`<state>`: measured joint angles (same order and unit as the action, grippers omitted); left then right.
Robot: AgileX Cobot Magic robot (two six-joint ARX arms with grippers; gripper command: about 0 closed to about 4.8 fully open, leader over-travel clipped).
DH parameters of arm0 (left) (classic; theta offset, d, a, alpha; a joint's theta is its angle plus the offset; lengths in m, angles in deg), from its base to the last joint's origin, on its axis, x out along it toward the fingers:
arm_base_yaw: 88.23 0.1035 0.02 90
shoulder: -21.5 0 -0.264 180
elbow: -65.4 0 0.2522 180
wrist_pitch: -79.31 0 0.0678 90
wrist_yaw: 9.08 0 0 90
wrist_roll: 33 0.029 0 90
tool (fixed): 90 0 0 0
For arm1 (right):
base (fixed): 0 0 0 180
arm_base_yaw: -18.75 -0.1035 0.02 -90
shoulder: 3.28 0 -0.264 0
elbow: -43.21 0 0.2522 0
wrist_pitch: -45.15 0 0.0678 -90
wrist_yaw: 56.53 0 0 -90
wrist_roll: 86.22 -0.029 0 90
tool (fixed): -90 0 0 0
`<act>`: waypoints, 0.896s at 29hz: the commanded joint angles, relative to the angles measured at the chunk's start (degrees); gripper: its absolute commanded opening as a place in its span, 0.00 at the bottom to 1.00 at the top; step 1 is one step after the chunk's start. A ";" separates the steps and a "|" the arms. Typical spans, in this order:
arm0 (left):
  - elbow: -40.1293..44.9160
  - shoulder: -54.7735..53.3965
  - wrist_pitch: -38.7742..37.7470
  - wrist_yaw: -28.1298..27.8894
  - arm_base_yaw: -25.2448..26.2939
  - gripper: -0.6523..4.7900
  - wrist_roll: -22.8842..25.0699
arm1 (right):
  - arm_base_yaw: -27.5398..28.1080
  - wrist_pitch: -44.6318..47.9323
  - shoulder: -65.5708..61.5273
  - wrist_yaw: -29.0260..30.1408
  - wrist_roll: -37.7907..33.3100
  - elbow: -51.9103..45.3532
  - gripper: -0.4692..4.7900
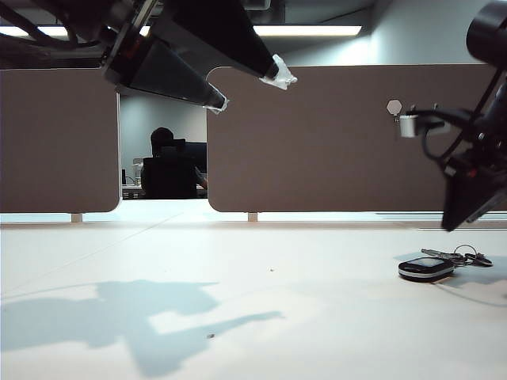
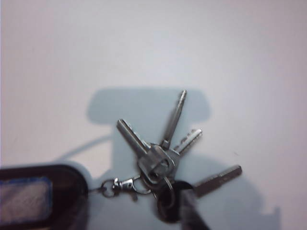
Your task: Hang the bunch of keys on the hook.
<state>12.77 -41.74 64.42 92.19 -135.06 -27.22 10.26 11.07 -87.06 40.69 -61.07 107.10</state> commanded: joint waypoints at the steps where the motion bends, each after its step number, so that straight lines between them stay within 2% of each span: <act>1: -0.24 0.07 0.31 -0.13 -0.02 1.00 0.26 | 1.57 2.23 -1.84 0.85 0.20 0.20 0.54; 25: -0.24 0.07 -0.13 -1.20 0.00 1.00 1.55 | 2.93 5.27 -6.03 1.53 0.57 0.15 0.52; 26: -0.24 0.07 -0.11 -1.20 0.00 1.00 1.57 | 2.97 5.11 -6.12 1.40 0.57 0.15 0.50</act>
<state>12.77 -41.74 64.18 91.14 -135.06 -25.95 13.01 15.94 -93.18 42.18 -60.64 107.10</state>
